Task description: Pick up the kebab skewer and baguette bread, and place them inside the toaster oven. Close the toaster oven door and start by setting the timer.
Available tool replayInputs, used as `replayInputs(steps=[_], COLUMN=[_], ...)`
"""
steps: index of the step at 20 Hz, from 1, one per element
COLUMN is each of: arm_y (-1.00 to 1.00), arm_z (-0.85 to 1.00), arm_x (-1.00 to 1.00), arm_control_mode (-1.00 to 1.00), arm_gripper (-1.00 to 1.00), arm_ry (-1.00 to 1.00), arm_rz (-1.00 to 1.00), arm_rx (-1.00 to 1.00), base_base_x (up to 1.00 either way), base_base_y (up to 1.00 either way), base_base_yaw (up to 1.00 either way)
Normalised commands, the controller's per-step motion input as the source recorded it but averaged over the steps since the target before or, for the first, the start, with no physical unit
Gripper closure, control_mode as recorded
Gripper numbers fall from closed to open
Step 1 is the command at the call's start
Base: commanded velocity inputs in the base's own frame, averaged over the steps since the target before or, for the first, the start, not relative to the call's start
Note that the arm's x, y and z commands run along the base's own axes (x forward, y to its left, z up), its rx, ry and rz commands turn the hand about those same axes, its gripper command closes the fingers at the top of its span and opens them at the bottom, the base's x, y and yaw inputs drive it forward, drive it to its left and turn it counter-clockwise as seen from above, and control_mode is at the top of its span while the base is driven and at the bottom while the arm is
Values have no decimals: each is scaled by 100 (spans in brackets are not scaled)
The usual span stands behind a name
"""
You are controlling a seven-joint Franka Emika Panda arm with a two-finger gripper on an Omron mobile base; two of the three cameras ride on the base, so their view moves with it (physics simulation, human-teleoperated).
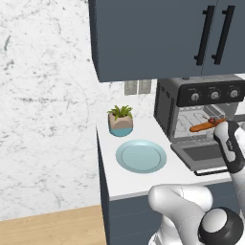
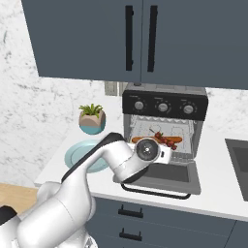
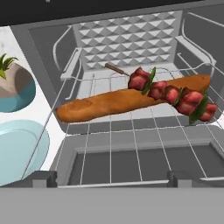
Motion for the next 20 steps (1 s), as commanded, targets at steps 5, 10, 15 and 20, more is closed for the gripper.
replayInputs(steps=[5,10,15,20], arm_y=[0,0,0,0], arm_z=[-18,-4,-6,-8], arm_x=[-1,0,16,4], arm_control_mode=[-100,-100,-100,-100], arm_gripper=[-100,-100,-100,-100], arm_ry=[-5,0,0,0], arm_rz=[3,2,3,3], arm_rx=[-16,-4,0,0], base_base_x=[0,0,0,0], base_base_y=[0,0,0,0], base_base_yaw=[0,0,0,0])
